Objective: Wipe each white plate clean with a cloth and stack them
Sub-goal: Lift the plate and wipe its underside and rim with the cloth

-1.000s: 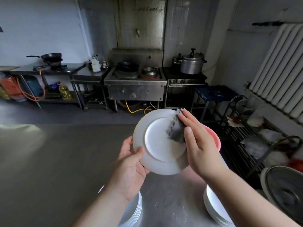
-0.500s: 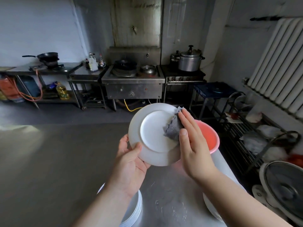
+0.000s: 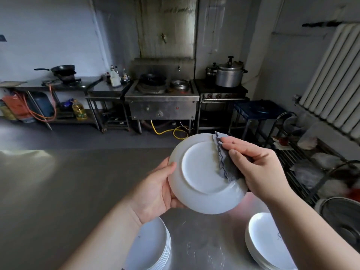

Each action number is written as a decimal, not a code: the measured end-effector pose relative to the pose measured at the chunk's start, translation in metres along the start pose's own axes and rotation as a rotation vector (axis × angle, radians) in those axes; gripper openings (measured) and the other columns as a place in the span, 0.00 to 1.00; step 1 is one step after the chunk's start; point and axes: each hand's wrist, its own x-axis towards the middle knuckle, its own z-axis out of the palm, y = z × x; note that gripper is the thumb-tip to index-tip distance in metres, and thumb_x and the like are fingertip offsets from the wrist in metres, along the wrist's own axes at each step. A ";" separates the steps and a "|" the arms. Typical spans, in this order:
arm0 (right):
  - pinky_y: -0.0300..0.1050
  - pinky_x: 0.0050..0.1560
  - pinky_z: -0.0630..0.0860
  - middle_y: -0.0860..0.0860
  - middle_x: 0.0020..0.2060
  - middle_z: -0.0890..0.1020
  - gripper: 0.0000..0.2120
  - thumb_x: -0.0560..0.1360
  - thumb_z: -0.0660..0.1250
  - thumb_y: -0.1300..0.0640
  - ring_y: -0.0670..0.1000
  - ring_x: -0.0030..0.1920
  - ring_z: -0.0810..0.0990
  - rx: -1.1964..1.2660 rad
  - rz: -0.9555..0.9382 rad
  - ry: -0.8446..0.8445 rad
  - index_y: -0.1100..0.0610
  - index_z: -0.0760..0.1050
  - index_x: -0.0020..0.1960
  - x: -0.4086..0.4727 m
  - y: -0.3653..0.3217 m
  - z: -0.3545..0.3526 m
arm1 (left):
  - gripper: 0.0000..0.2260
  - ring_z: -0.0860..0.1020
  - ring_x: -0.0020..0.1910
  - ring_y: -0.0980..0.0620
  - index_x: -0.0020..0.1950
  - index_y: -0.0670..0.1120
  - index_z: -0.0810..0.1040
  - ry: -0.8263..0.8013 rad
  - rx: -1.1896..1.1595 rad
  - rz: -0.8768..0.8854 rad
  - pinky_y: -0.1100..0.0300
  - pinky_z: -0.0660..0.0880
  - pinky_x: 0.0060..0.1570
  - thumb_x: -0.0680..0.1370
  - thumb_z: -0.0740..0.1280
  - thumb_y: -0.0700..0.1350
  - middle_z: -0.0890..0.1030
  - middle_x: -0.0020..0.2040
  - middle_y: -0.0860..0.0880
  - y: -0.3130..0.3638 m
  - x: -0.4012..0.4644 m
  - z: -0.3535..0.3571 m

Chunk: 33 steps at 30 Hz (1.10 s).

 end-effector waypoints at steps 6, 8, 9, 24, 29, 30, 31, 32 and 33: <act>0.43 0.80 0.60 0.45 0.80 0.68 0.23 0.84 0.64 0.59 0.44 0.81 0.64 -0.262 -0.146 -0.074 0.55 0.69 0.79 -0.032 0.005 0.019 | 0.20 0.84 0.60 0.42 0.72 0.53 0.78 0.065 -0.092 0.137 0.42 0.83 0.44 0.79 0.68 0.47 0.81 0.69 0.42 -0.013 0.006 -0.005; 0.44 0.82 0.52 0.46 0.85 0.56 0.30 0.86 0.61 0.52 0.49 0.84 0.54 -0.351 -0.161 -0.059 0.56 0.57 0.84 -0.066 0.016 0.042 | 0.20 0.83 0.64 0.39 0.73 0.52 0.77 0.092 -0.143 0.193 0.40 0.83 0.48 0.80 0.68 0.46 0.80 0.71 0.41 -0.024 0.008 -0.002; 0.45 0.82 0.50 0.48 0.86 0.51 0.32 0.86 0.59 0.48 0.51 0.85 0.50 -0.382 -0.162 -0.072 0.56 0.52 0.85 -0.078 0.019 0.049 | 0.21 0.82 0.65 0.38 0.73 0.51 0.77 0.096 -0.162 0.211 0.40 0.83 0.49 0.80 0.68 0.46 0.79 0.71 0.40 -0.029 0.008 0.001; 0.35 0.78 0.57 0.42 0.81 0.66 0.25 0.86 0.54 0.47 0.43 0.81 0.61 -0.219 -0.082 0.304 0.54 0.68 0.80 -0.056 0.031 0.052 | 0.26 0.80 0.68 0.39 0.75 0.50 0.72 0.104 -0.141 0.314 0.42 0.82 0.55 0.78 0.67 0.38 0.78 0.72 0.40 -0.042 0.025 0.031; 0.40 0.70 0.74 0.43 0.66 0.83 0.14 0.84 0.63 0.55 0.44 0.69 0.79 0.045 0.034 0.040 0.54 0.84 0.63 0.001 0.024 -0.005 | 0.22 0.82 0.64 0.40 0.74 0.58 0.76 -0.018 -0.023 0.091 0.40 0.83 0.45 0.80 0.65 0.45 0.80 0.71 0.44 -0.009 0.018 0.007; 0.37 0.67 0.76 0.43 0.66 0.83 0.15 0.84 0.63 0.54 0.43 0.67 0.80 0.039 0.034 0.001 0.54 0.84 0.64 0.006 0.022 -0.010 | 0.22 0.82 0.65 0.38 0.74 0.58 0.75 -0.031 0.007 0.079 0.39 0.84 0.46 0.80 0.65 0.44 0.79 0.71 0.43 -0.006 0.018 0.005; 0.35 0.66 0.76 0.42 0.68 0.81 0.16 0.84 0.62 0.53 0.43 0.68 0.79 0.010 0.023 -0.023 0.54 0.83 0.66 0.007 0.021 -0.011 | 0.23 0.81 0.65 0.37 0.75 0.56 0.75 -0.031 0.017 0.082 0.38 0.84 0.46 0.80 0.65 0.43 0.78 0.72 0.42 -0.006 0.018 0.004; 0.36 0.70 0.73 0.41 0.72 0.78 0.17 0.84 0.61 0.52 0.43 0.72 0.76 -0.045 -0.015 -0.036 0.54 0.80 0.70 0.003 0.021 -0.010 | 0.23 0.81 0.65 0.37 0.76 0.55 0.74 -0.019 0.010 0.094 0.37 0.84 0.47 0.80 0.66 0.43 0.78 0.72 0.41 -0.008 0.019 0.005; 0.38 0.75 0.67 0.40 0.76 0.74 0.20 0.85 0.60 0.51 0.43 0.76 0.70 -0.127 -0.071 -0.030 0.55 0.76 0.75 -0.005 0.023 -0.005 | 0.23 0.81 0.66 0.36 0.76 0.54 0.73 -0.002 -0.004 0.112 0.36 0.84 0.48 0.80 0.66 0.43 0.77 0.73 0.41 -0.012 0.021 0.007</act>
